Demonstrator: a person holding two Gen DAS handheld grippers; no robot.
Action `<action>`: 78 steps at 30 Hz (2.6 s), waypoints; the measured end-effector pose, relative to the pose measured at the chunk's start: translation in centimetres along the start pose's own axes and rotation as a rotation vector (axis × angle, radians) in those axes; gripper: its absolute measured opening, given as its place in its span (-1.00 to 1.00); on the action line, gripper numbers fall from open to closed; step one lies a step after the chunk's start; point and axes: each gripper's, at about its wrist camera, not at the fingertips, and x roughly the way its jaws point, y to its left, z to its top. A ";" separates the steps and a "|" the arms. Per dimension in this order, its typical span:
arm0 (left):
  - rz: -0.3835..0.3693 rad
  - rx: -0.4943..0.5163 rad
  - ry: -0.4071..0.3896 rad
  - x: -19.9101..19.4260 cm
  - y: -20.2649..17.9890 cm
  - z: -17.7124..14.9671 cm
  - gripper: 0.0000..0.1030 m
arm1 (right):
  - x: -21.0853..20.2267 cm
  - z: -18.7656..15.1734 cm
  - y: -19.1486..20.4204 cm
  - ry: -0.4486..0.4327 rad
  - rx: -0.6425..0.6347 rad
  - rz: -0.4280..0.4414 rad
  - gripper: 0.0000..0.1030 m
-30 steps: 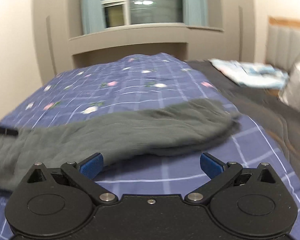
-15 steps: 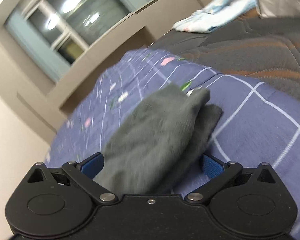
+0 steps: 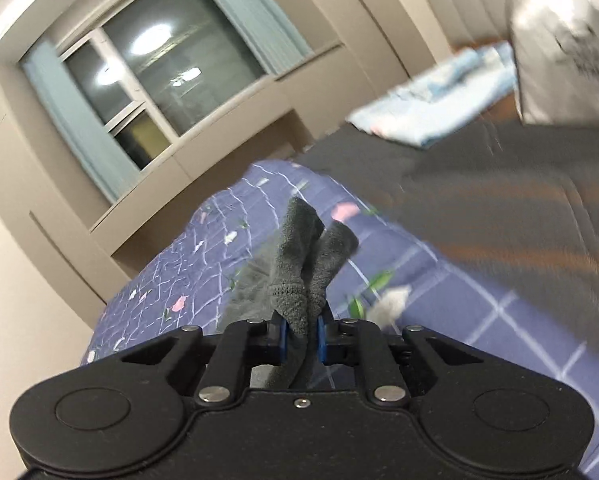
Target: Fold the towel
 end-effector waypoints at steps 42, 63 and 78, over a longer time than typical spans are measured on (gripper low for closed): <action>-0.188 -0.373 -0.067 -10.1 6.6 2.8 0.99 | -8.9 -7.1 22.4 -0.131 -0.896 0.099 -0.65; -0.299 -0.449 0.071 -7.4 8.2 -2.8 0.99 | -6.7 -29.5 26.9 0.151 -1.326 0.160 -0.34; -0.366 -0.667 0.180 -2.3 5.1 -3.2 0.73 | -10.7 -21.1 20.9 -0.030 -1.031 0.075 0.92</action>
